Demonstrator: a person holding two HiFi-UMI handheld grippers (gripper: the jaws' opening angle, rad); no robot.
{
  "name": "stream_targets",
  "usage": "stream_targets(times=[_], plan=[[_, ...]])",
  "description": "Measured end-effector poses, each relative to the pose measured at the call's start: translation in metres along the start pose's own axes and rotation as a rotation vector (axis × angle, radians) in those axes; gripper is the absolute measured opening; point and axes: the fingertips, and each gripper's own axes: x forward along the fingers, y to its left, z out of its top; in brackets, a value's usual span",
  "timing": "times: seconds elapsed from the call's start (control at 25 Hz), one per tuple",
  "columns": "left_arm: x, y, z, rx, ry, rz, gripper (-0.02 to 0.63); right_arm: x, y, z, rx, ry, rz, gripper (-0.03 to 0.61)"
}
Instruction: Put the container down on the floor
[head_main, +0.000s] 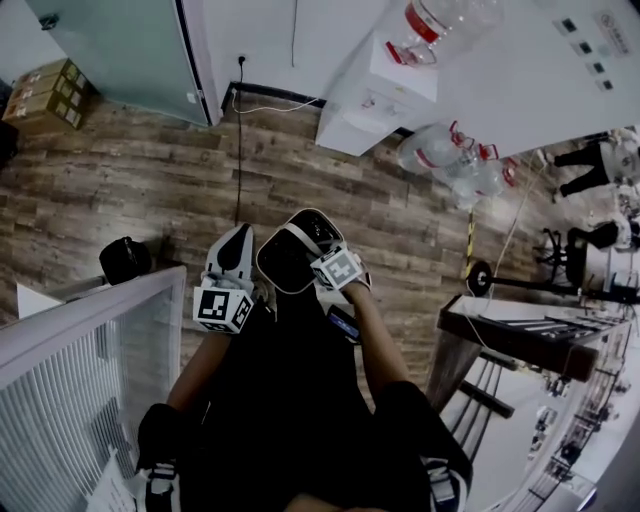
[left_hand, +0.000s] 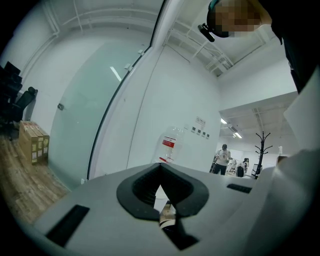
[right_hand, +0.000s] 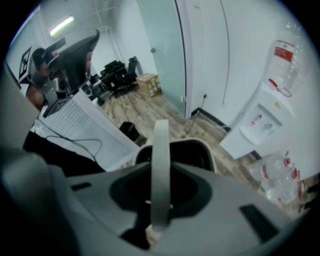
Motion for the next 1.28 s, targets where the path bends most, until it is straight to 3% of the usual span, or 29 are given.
stream_targets(times=[0.36,1.04,1.28], plan=[[0.066,0.021,0.008,0.011,0.014,0.037,0.028,0.019,-0.034,0.058,-0.019,-0.016,0.063,0.103],[0.237,0.035,0.039,0.03,0.006,0.109,0.028,0.021,-0.178,0.147,-0.084,-0.022,0.055,0.103],[0.266,0.044,0.049,0.042,0.009,0.133,0.028,0.025,-0.219,0.165,-0.061,-0.01,0.066,0.103]])
